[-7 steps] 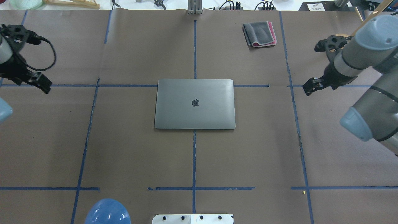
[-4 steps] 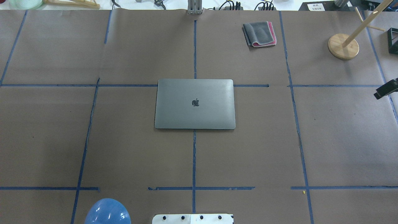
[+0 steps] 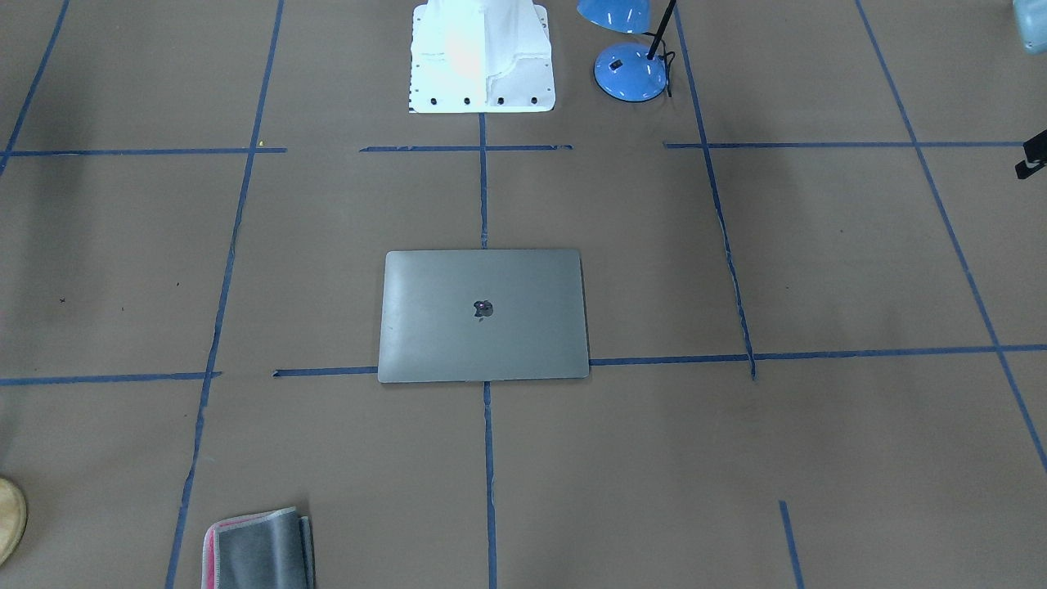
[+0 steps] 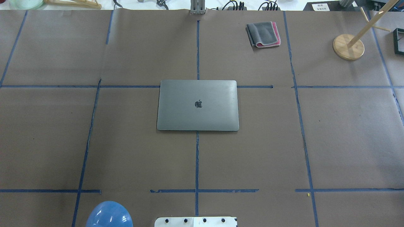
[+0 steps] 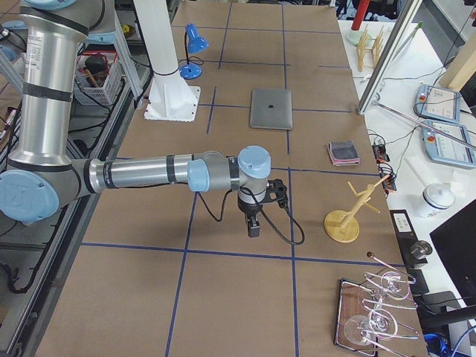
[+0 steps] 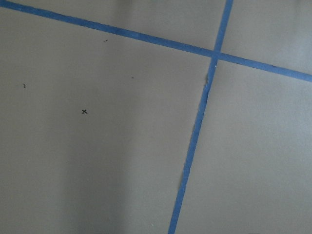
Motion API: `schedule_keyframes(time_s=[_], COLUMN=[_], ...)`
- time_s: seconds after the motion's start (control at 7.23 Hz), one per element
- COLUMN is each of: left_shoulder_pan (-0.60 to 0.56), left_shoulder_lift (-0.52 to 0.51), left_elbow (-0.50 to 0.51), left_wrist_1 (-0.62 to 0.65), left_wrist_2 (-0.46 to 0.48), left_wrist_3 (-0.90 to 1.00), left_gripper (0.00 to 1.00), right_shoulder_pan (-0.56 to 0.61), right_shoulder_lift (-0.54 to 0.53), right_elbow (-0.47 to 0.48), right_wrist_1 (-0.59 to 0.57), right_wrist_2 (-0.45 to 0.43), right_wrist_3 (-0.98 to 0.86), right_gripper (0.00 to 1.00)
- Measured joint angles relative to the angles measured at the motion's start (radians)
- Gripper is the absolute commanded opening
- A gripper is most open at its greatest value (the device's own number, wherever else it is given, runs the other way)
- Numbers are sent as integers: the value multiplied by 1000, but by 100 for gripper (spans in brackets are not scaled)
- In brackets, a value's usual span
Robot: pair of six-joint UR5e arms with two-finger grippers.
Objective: Close laptop
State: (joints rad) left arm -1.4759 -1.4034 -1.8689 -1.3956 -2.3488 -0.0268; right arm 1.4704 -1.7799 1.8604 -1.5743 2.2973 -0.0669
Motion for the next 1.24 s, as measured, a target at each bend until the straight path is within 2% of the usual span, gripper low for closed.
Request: schedule_keyframes(time_s=[0.28, 0.55, 1.24], left_shoulder_pan=[-44, -56, -53], left_shoulder_lift=[35, 41, 28], left_elbow=[-17, -16, -13], left_wrist_1=[0, 1, 2], left_wrist_2=[-43, -44, 43], left_wrist_3=[1, -1, -7], left_gripper=[100, 100, 100], right_shoulder_pan=[5, 5, 5], right_shoulder_lift=[-5, -5, -3], right_elbow=[-8, -11, -12], right_wrist_1=[0, 0, 1], right_wrist_2=[-1, -1, 2], right_wrist_3=[5, 5, 6], right_gripper=[100, 100, 100])
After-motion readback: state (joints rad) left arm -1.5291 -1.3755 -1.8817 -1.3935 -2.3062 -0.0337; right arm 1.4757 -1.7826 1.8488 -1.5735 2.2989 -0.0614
